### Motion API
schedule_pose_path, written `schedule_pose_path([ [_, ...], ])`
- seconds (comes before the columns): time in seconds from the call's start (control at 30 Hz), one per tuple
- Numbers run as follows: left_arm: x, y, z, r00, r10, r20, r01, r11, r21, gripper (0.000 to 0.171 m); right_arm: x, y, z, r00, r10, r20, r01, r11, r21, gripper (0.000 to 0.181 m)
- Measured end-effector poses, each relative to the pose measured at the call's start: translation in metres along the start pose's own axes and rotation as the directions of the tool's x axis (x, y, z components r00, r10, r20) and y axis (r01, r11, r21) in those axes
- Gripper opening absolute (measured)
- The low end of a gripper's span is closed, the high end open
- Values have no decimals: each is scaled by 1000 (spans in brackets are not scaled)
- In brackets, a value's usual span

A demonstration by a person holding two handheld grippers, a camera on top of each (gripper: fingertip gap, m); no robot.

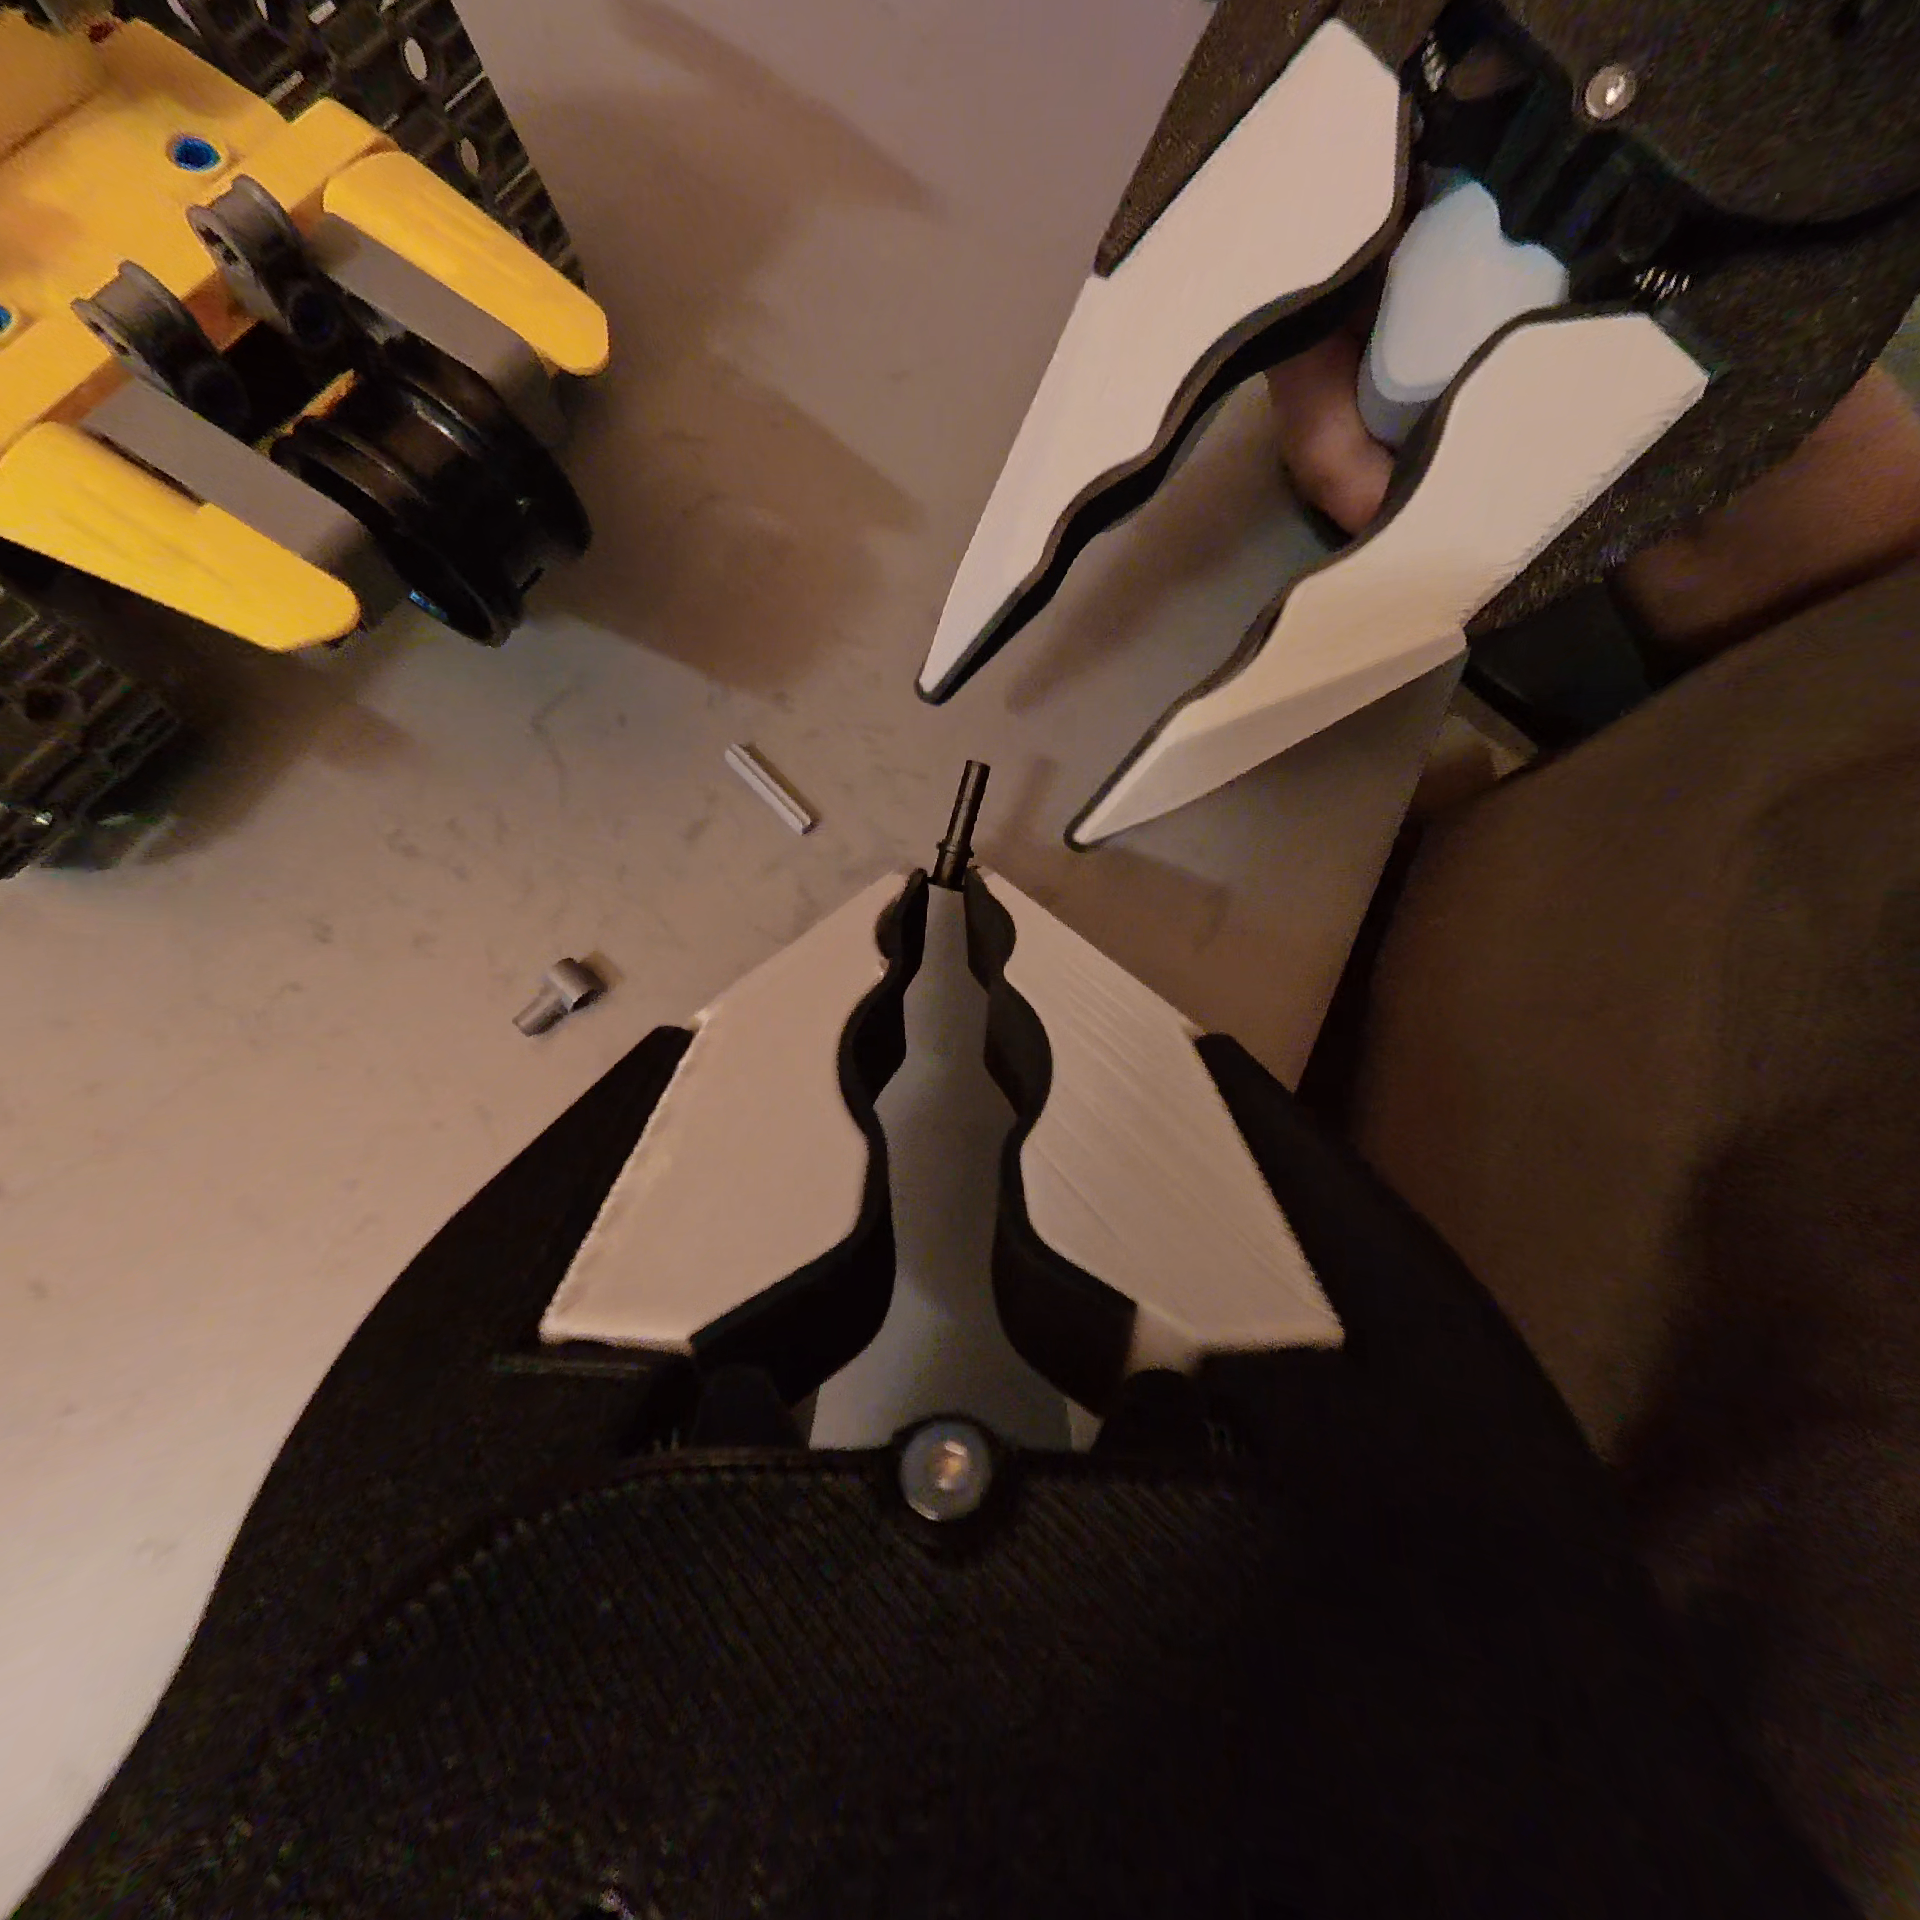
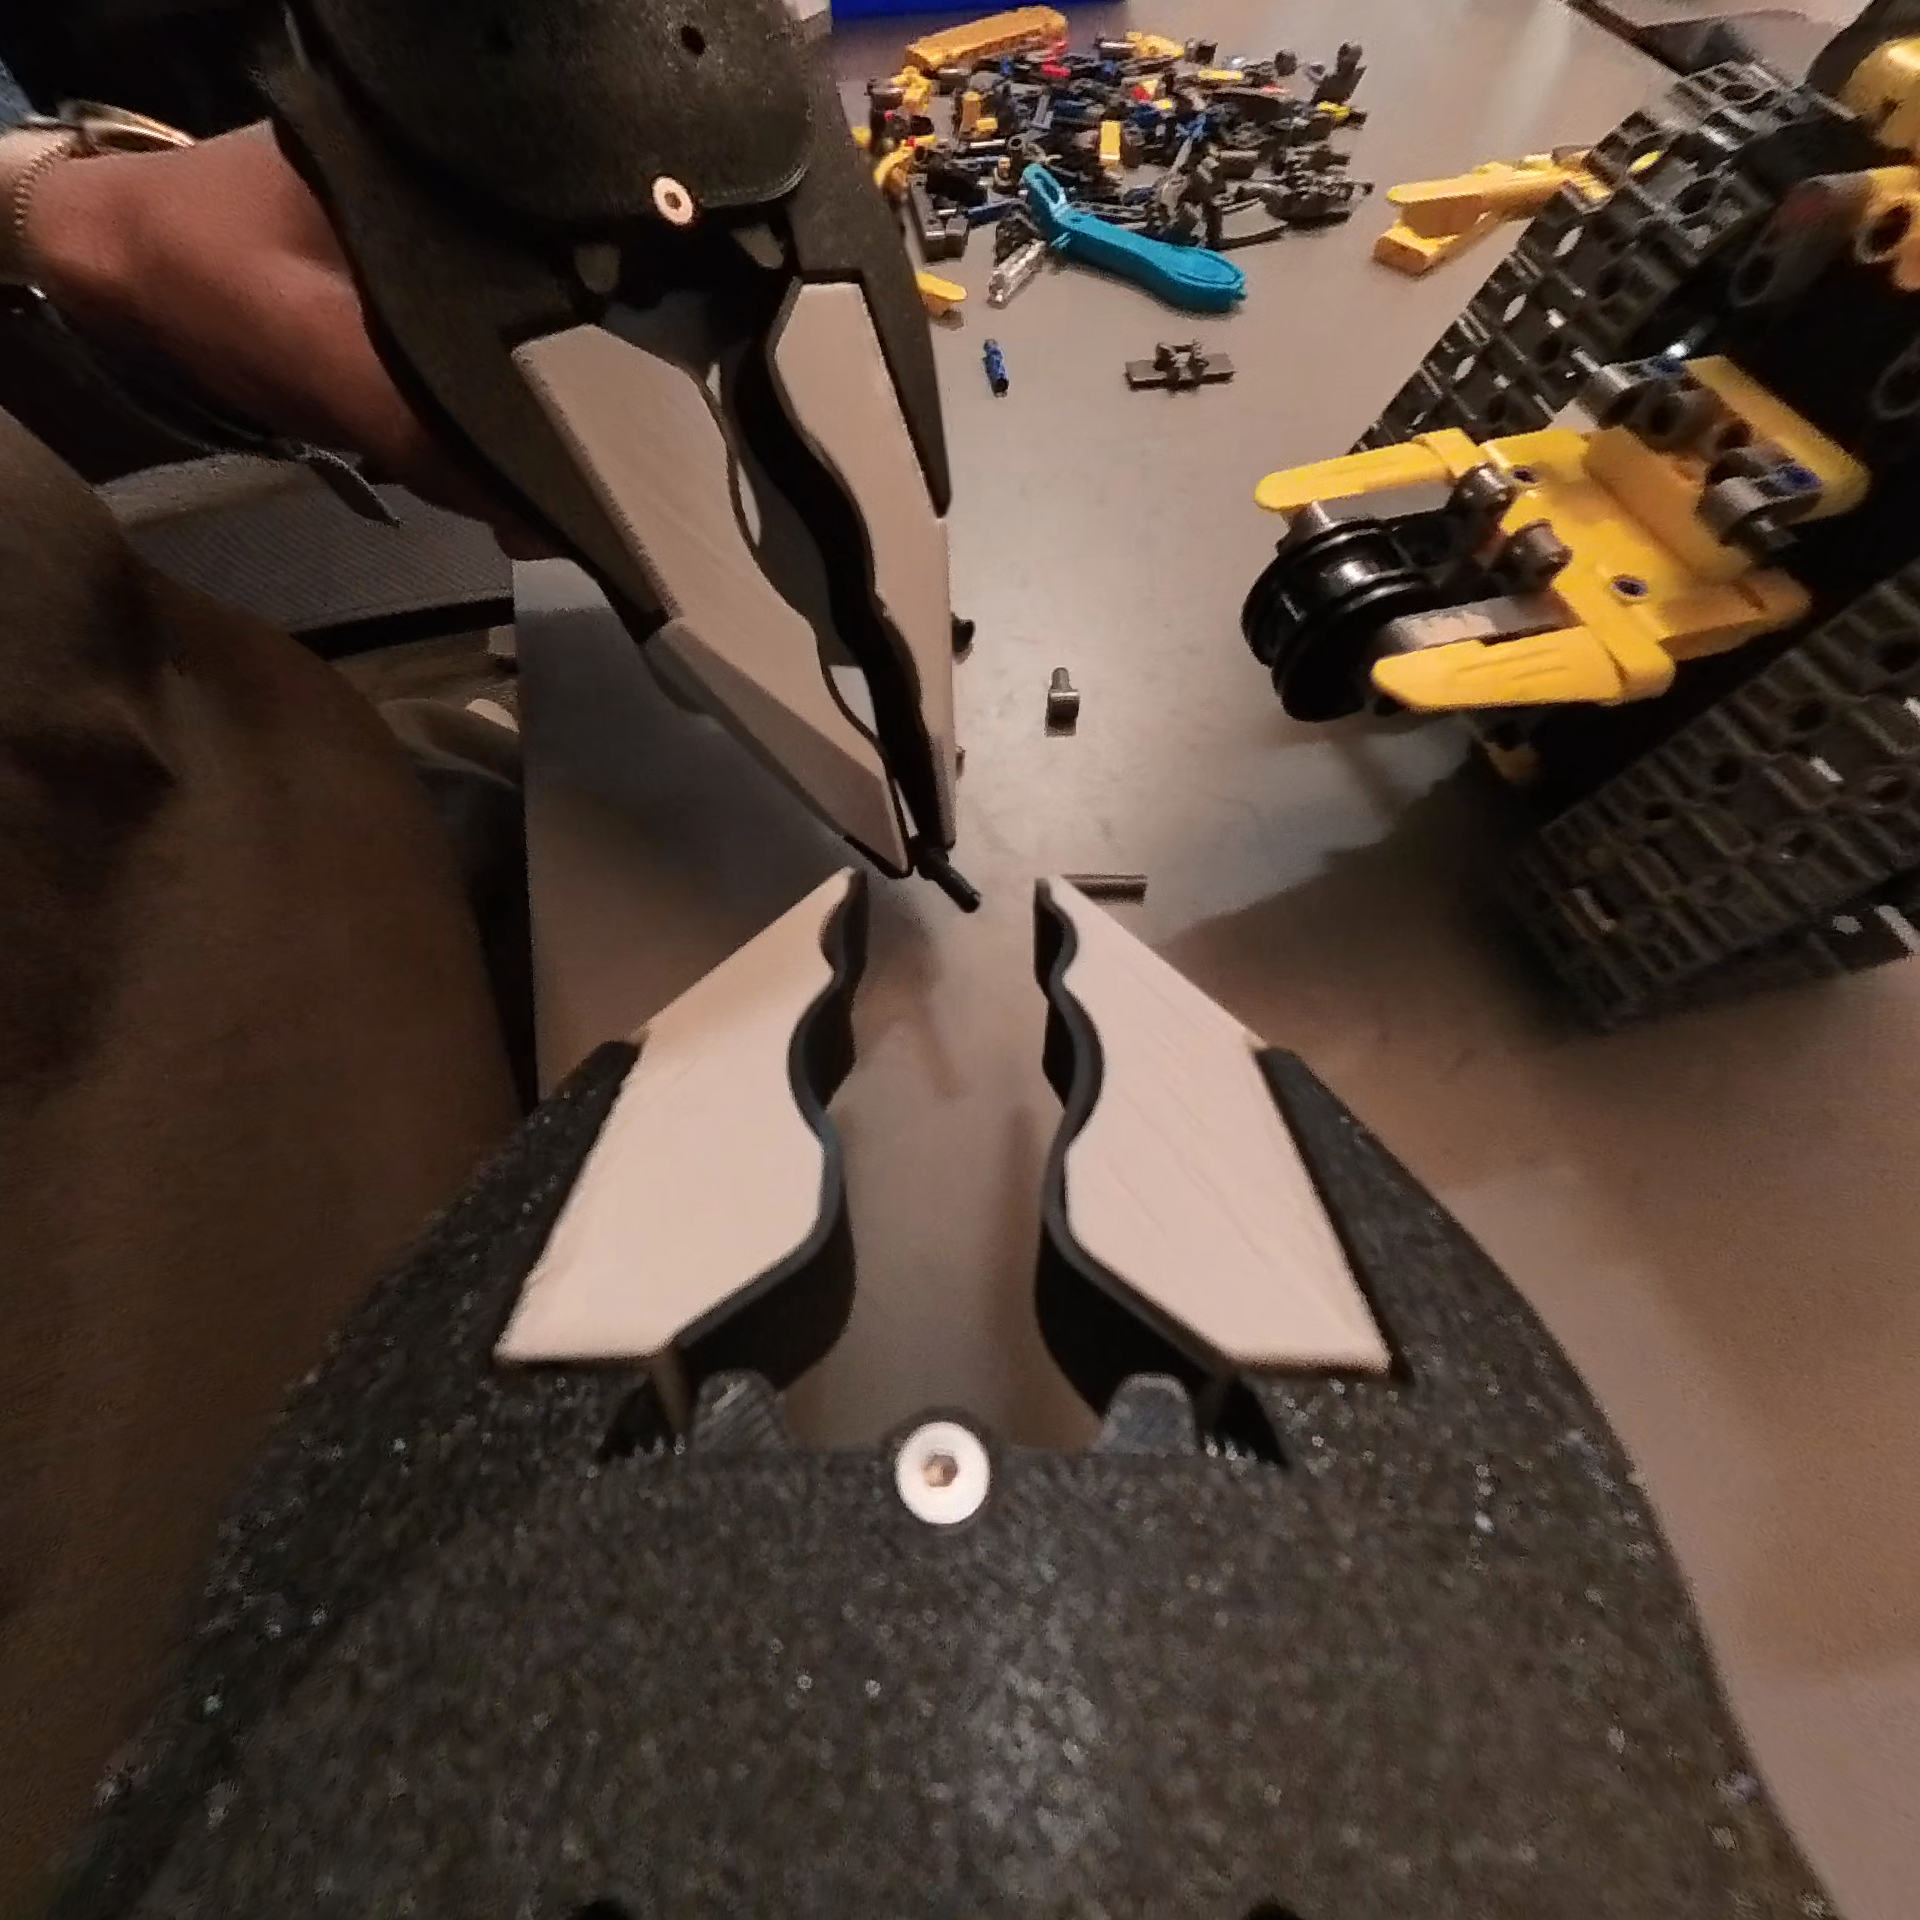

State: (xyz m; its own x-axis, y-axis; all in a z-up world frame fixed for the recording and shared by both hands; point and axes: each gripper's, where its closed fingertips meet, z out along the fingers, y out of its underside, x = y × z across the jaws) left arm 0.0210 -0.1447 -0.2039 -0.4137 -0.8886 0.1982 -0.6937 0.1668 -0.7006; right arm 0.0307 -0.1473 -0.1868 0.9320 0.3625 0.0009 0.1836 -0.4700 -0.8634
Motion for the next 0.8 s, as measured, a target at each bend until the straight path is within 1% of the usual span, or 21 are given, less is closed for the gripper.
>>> schedule_pose_path([
  [0.17,1,9,-1,1000,0,-12,0,1000,-20,4,-4,5,9,997,15,81,-10,998,-55,29],
  [0.27,3,15,0,1000,2,-23,-3,999,-37,4,-7,9,14,995,-1,104,11,995,-97,27],
  [0.6,3,22,5,1000,-1,-23,0,1000,-31,5,-12,25,27,993,-71,92,89,973,-213,12],
  [0.8,-1,21,-4,1000,-12,-3,12,1000,7,13,-9,26,27,995,-80,66,93,971,-219,5],
])
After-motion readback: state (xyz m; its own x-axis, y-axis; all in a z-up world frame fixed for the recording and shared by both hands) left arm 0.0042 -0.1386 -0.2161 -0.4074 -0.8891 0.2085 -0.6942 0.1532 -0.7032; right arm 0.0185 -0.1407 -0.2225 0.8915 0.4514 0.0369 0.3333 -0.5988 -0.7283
